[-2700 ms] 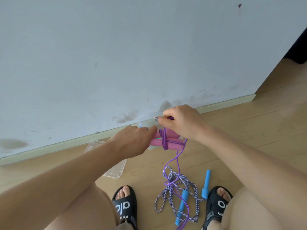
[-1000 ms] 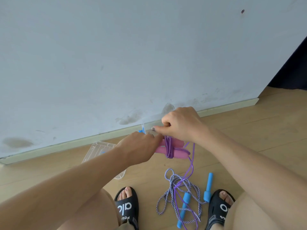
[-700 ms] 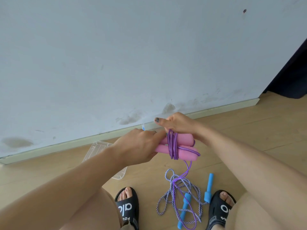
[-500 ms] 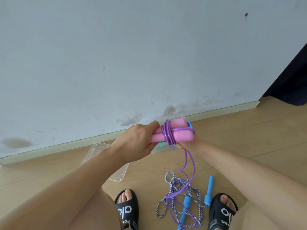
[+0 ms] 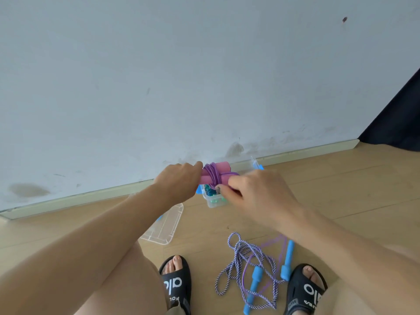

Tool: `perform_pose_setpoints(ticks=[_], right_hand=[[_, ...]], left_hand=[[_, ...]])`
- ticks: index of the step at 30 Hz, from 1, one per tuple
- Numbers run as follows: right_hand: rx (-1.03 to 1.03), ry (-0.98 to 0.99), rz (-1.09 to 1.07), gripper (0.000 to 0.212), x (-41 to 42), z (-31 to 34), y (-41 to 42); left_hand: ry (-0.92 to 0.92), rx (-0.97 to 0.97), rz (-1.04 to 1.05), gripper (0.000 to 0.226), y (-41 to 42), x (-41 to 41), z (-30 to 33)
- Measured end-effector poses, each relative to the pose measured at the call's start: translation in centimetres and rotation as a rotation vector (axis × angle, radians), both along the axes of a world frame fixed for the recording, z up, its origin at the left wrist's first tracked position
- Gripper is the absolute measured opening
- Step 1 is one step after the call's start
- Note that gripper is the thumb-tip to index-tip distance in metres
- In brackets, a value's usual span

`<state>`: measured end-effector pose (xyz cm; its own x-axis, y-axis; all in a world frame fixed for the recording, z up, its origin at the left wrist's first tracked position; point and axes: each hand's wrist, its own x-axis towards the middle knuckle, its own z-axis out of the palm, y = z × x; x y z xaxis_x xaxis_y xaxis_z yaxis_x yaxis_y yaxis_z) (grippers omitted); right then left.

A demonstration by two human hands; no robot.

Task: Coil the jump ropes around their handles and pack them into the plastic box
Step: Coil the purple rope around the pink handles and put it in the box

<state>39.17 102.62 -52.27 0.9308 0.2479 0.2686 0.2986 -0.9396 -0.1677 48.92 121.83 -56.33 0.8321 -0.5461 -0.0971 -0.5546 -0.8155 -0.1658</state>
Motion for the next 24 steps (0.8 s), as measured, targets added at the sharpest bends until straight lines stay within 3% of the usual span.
perform_pose_setpoints(ticks=[6,11,14,17,19,24], right_hand=[[0.03,-0.127,0.039,0.062,3.5,1.7,-1.0],[0.075,0.121,-0.054,0.064,7.0,-0.5,-3.5],[0.236,0.352,-0.117,0.063,7.5,-2.5,-3.5],[0.527,0.591,-0.156,0.05,5.9,-3.1,-3.6],[0.593,0.736,-0.185,0.045,4.1,-3.6,-3.2],[0.599,0.721,-0.266,0.043,2.0,-4.8,0.3]], left_hand=[[0.071,0.103,-0.192,0.022,-2.4,-3.4,0.3],[0.073,-0.085,-0.331,0.015,-3.1,-5.5,0.8],[0.079,-0.304,-0.382,0.016,-2.7,-5.9,1.3],[0.082,-0.532,-0.339,0.013,-2.3,-5.7,2.1],[0.091,-0.631,-0.26,0.015,-1.9,-5.2,2.4],[0.153,-0.813,-0.034,0.013,-2.0,-3.5,2.4]])
